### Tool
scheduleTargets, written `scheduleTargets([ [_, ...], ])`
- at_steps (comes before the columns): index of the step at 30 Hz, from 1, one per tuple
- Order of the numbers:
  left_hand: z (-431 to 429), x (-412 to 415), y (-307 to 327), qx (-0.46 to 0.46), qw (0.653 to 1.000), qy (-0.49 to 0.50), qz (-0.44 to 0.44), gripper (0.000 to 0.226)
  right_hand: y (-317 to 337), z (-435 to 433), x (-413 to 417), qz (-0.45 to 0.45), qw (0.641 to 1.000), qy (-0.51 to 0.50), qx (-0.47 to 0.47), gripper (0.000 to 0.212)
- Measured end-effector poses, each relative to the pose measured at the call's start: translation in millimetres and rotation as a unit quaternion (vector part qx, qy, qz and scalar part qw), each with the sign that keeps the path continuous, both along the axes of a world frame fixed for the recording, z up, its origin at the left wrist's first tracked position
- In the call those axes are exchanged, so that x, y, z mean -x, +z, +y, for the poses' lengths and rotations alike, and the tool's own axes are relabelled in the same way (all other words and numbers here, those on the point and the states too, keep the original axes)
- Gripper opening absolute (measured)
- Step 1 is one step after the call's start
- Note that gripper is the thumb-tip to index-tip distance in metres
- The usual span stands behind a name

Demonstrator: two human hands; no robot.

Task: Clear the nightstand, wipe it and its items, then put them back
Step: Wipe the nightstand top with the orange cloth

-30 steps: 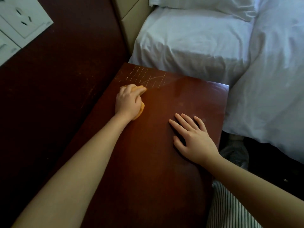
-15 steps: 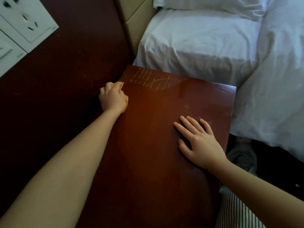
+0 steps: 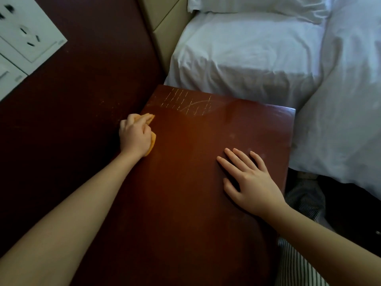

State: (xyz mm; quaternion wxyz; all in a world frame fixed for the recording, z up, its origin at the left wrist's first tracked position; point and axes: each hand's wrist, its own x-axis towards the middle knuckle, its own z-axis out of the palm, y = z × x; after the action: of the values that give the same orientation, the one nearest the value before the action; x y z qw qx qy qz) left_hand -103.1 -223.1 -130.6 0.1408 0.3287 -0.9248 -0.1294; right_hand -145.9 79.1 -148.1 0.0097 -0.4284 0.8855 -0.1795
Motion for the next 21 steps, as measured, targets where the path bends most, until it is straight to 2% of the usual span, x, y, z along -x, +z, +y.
scheduleTargets([
  [3, -6, 24, 2, 0.003, 0.996, 0.080, -0.028, 0.038, 0, 0, 0, 0.001, 1.000, 0.000, 0.003, 0.052],
  [6, -9, 43, 3, -0.005, 0.996, 0.082, -0.034, 0.038, -1, 1, 0, 0.000, 1.000, -0.002, 0.005, 0.052],
  [9, -10, 48, 4, -0.019, 0.998, 0.050, -0.024, 0.038, -1, 0, 1, 0.002, 1.000, 0.001, 0.005, 0.052],
  [14, -9, 20, 2, -0.048, 0.994, -0.098, 0.026, 0.038, 0, 0, 0, -0.004, 1.000, 0.000, 0.005, 0.052],
  [16, -11, 11, 2, -0.057, 0.991, -0.117, 0.036, 0.037, 0, 1, 0, -0.007, 1.000, 0.000, 0.003, 0.053],
  [18, -14, 13, 2, -0.049, 0.994, -0.091, 0.030, 0.037, 0, 1, 1, -0.009, 1.000, 0.000, 0.003, 0.053],
  [21, -16, 32, 2, -0.022, 1.000, -0.002, 0.007, 0.038, 0, 0, 0, -0.010, 1.000, -0.002, 0.004, 0.053],
])
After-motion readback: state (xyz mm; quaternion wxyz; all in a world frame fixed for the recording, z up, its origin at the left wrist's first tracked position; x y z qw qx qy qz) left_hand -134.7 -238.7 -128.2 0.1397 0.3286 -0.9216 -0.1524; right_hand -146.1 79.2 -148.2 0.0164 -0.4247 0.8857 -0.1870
